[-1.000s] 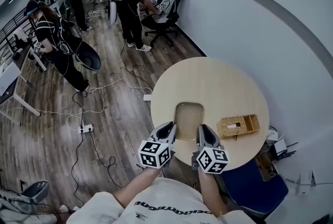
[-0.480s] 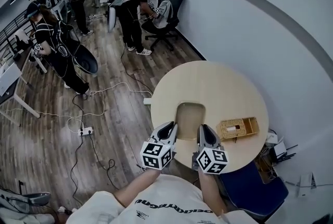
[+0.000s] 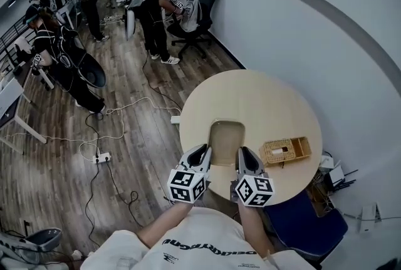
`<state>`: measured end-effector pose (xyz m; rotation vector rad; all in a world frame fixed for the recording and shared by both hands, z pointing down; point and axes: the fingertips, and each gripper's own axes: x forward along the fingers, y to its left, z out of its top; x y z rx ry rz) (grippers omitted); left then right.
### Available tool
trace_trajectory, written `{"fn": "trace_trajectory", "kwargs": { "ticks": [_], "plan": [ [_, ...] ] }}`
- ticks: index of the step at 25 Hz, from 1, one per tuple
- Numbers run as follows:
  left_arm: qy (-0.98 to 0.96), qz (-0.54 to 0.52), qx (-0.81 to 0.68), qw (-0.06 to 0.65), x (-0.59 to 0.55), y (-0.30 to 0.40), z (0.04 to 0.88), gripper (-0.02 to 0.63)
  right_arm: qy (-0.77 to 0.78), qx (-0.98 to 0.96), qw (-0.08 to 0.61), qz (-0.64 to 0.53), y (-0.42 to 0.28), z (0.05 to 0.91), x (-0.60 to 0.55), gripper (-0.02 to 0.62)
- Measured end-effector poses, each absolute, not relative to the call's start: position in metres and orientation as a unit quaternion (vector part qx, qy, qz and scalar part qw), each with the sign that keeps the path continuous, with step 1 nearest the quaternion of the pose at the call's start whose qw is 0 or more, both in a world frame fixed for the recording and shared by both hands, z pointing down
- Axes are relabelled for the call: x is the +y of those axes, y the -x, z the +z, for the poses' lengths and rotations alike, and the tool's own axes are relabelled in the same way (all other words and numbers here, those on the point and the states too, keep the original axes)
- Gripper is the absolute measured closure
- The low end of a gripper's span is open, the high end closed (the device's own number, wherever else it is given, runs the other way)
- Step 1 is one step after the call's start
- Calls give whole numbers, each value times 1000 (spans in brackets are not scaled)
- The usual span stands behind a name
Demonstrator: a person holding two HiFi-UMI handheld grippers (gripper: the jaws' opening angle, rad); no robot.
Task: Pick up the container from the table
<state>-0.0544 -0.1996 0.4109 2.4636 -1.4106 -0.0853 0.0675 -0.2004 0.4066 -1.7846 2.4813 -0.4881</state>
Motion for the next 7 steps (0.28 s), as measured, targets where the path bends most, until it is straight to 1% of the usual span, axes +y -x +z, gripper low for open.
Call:
{"fn": "trace_trajectory", "kwargs": {
  "ticks": [7],
  "plan": [
    [-856, -32, -497, 141, -205, 57, 409, 555, 571, 806, 28, -152, -65, 405, -207, 518]
  ]
}}
